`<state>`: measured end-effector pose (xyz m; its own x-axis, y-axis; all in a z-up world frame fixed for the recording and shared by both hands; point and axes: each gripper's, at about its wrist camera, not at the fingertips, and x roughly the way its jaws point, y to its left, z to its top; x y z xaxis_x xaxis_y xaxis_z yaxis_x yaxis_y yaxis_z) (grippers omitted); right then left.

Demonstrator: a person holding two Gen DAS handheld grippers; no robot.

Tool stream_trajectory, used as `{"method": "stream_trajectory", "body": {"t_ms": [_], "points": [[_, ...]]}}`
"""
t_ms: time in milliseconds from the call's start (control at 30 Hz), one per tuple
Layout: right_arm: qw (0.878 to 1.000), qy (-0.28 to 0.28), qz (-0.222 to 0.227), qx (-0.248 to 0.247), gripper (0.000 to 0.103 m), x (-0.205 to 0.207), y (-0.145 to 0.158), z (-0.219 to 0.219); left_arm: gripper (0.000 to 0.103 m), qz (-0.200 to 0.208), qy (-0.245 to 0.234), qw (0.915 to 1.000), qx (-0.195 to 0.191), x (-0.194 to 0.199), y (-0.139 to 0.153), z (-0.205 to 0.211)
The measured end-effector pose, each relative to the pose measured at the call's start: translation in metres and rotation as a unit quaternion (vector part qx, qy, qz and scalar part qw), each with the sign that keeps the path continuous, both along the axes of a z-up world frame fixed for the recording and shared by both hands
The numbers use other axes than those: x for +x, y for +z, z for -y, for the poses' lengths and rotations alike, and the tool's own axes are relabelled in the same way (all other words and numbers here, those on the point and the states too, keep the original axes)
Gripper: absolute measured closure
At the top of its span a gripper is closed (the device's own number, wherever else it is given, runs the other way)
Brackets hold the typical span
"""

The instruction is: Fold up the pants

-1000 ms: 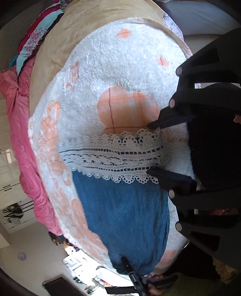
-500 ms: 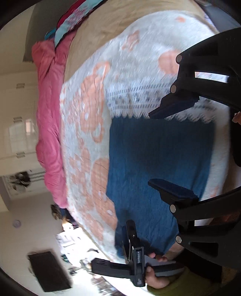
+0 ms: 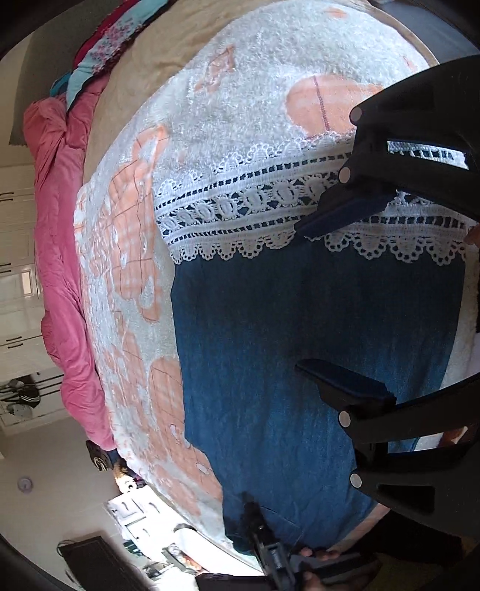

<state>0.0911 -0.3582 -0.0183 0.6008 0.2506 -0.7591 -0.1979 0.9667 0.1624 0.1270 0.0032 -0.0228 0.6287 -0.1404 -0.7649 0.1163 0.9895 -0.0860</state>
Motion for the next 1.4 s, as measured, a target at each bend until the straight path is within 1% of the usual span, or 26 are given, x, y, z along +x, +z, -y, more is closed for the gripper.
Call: {"method": "stream_trajectory", "body": {"t_ms": [67,100,167,200,233,267,333,433,533,767,800,867,1100,1167,1300,1400], "points": [[1.000,-0.001,0.002,-0.008,0.035,-0.001,-0.001,-0.003,0.012,0.001,-0.007,0.9995,0.032,-0.001,-0.003,0.009],[1.000,-0.001,0.005,-0.013,0.035,-0.003,-0.001,-0.005,0.011,0.001,-0.008,0.9993,0.037,-0.001,-0.003,0.010],[1.000,-0.003,0.011,-0.012,0.035,-0.006,0.003,-0.005,0.010,0.002,-0.007,0.9996,0.029,-0.002,-0.002,0.008],[1.000,-0.008,0.014,-0.006,0.030,-0.009,0.006,-0.005,0.010,0.002,-0.007,0.9997,0.025,-0.003,-0.002,0.007],[1.000,-0.013,0.020,0.000,0.013,-0.012,0.009,-0.005,0.010,0.003,-0.007,0.9997,0.022,-0.004,-0.001,0.007],[0.999,-0.017,0.029,0.004,0.009,-0.016,0.012,-0.006,0.010,0.003,-0.008,0.9998,0.018,-0.005,0.000,0.007],[0.999,-0.017,0.046,0.009,0.009,-0.026,0.021,-0.006,0.010,0.004,-0.012,0.9998,0.013,-0.006,0.001,0.008],[0.998,-0.022,0.054,0.011,0.009,-0.032,0.029,-0.004,0.010,0.008,-0.020,0.9998,0.004,-0.011,0.005,0.011],[0.998,-0.028,0.060,0.017,0.009,-0.037,0.036,0.000,0.010,0.016,-0.022,0.9996,0.004,-0.015,0.010,0.013],[0.997,-0.028,0.067,0.019,0.009,-0.047,0.042,0.002,0.010,0.027,-0.021,0.9994,0.003,-0.020,0.017,0.015],[0.997,-0.030,0.068,0.019,0.006,-0.048,0.043,0.003,0.010,0.029,-0.020,0.9994,0.003,-0.020,0.018,0.014],[0.997,-0.035,0.070,0.020,0.006,-0.052,0.044,0.007,0.010,0.033,-0.017,0.9993,0.000,-0.022,0.020,0.013],[0.995,-0.061,0.080,0.027,0.005,-0.070,0.050,0.034,0.010,0.064,-0.016,0.9976,-0.018,-0.035,0.042,0.013],[0.994,-0.071,0.082,0.029,0.005,-0.075,0.051,0.043,0.010,0.072,-0.026,0.9969,-0.021,-0.040,0.048,0.020],[0.991,-0.091,0.084,0.042,0.005,-0.082,0.049,0.059,0.010,0.071,-0.057,0.9958,-0.010,-0.046,0.054,0.042],[0.991,-0.095,0.077,0.051,0.005,-0.084,0.044,0.062,0.010,0.070,-0.077,0.9945,-0.011,-0.047,0.058,0.058]]}}
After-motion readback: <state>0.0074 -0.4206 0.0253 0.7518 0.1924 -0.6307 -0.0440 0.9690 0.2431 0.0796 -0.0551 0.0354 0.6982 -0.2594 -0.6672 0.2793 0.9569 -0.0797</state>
